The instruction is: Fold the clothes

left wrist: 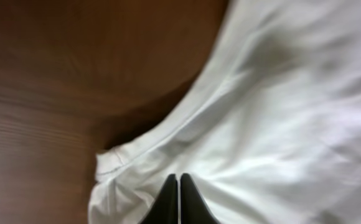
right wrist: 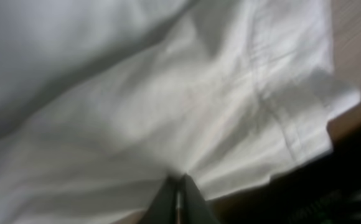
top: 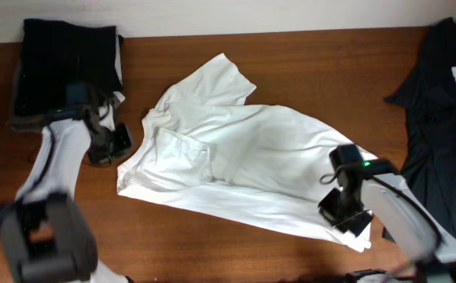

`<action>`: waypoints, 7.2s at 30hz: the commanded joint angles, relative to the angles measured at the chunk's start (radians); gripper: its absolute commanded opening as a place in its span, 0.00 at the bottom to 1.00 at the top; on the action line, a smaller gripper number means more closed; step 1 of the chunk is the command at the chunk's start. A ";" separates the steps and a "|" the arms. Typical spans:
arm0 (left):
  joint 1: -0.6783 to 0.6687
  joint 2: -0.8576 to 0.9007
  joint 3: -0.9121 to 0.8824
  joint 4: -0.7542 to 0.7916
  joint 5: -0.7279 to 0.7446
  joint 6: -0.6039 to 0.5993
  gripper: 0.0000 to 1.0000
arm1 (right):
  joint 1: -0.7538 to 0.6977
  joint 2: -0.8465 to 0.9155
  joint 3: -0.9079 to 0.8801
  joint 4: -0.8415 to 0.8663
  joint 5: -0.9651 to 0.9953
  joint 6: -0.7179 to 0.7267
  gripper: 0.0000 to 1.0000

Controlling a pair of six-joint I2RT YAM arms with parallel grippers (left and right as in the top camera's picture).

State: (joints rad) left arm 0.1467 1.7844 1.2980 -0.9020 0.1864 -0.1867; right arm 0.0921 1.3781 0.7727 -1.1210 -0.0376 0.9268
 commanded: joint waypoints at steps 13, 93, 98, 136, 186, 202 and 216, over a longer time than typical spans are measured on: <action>-0.430 0.005 0.401 0.369 0.092 0.045 0.96 | -0.043 -0.044 0.623 -0.042 0.099 -0.422 0.99; -0.608 0.862 0.926 0.239 -0.235 0.217 0.01 | -0.440 0.631 0.618 0.150 -0.090 -0.668 0.85; -0.608 0.862 0.926 0.241 -0.236 0.217 0.02 | -0.439 0.636 0.609 0.146 -0.109 -0.668 0.59; -0.599 0.861 1.228 0.092 -0.236 0.263 0.00 | -0.439 0.595 0.597 0.212 -0.085 -0.686 0.04; -0.364 0.474 0.978 -0.786 -0.269 0.139 0.01 | -0.416 -0.101 0.253 -0.100 -0.090 -0.577 0.04; -0.364 0.463 0.565 -0.760 -0.416 0.027 0.87 | -0.216 -0.100 0.127 -0.093 -0.038 -0.450 0.40; -0.409 0.275 0.597 -0.464 -0.096 0.246 0.99 | -0.217 -0.100 0.131 -0.015 -0.076 -0.453 0.99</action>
State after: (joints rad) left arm -0.2344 2.0956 1.8885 -1.3945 -0.0380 -0.0254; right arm -0.1303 1.2831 0.8818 -1.1389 -0.1070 0.4713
